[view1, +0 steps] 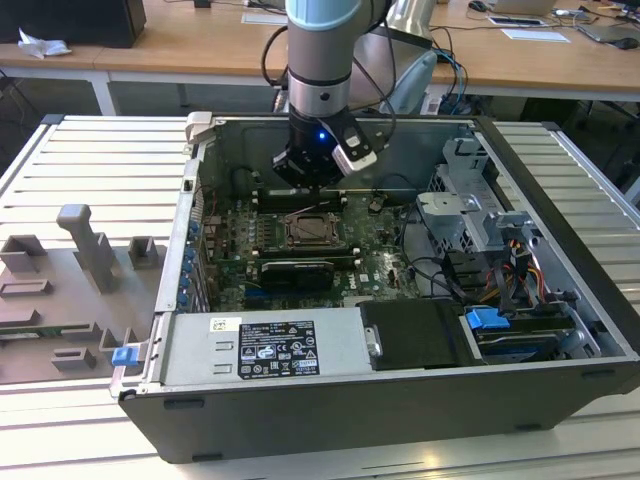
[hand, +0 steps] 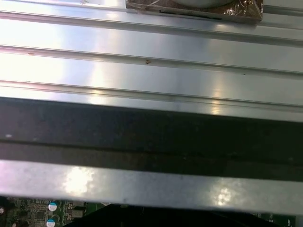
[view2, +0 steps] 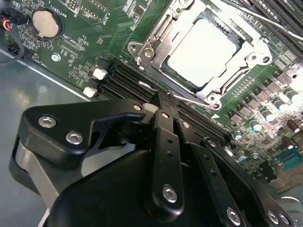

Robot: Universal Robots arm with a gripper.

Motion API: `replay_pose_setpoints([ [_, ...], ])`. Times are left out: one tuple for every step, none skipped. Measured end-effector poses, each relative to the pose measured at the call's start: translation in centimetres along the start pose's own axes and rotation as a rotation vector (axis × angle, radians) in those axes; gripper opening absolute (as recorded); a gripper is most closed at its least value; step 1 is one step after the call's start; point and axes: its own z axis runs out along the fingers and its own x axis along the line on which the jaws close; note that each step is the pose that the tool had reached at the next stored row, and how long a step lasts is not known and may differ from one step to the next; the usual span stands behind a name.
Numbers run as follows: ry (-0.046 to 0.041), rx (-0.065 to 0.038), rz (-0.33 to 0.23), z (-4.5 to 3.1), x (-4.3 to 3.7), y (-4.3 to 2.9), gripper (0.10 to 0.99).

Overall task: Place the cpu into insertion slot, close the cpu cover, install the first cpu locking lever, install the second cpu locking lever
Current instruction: 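Install the first cpu locking lever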

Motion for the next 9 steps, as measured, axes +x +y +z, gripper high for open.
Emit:
replay_pose_setpoints([
  [0.0001, 0.0, 0.0, 0.02, -0.04, -0.01, 0.106],
  [-0.0001, 0.0, 0.0, 0.06, -0.08, -0.02, 0.106],
  [-0.0001, -0.001, 0.0, 0.1, -0.13, -0.02, 0.106],
  [0.0, -0.001, 0.0, 0.17, -0.24, -0.04, 0.106],
  [0.0, -0.001, 0.0, 0.22, -0.33, -0.05, 0.106],
  [0.0, -0.001, 0.0, 0.27, -0.39, -0.06, 0.106],
  [0.0, -0.001, 0.0, 0.34, -0.47, -0.07, 0.106],
  [0.0, -0.001, 0.0, 0.4, -0.5, -0.08, 0.106],
  [0.0, -0.001, 0.0, 0.49, -0.53, -0.09, 0.106],
])
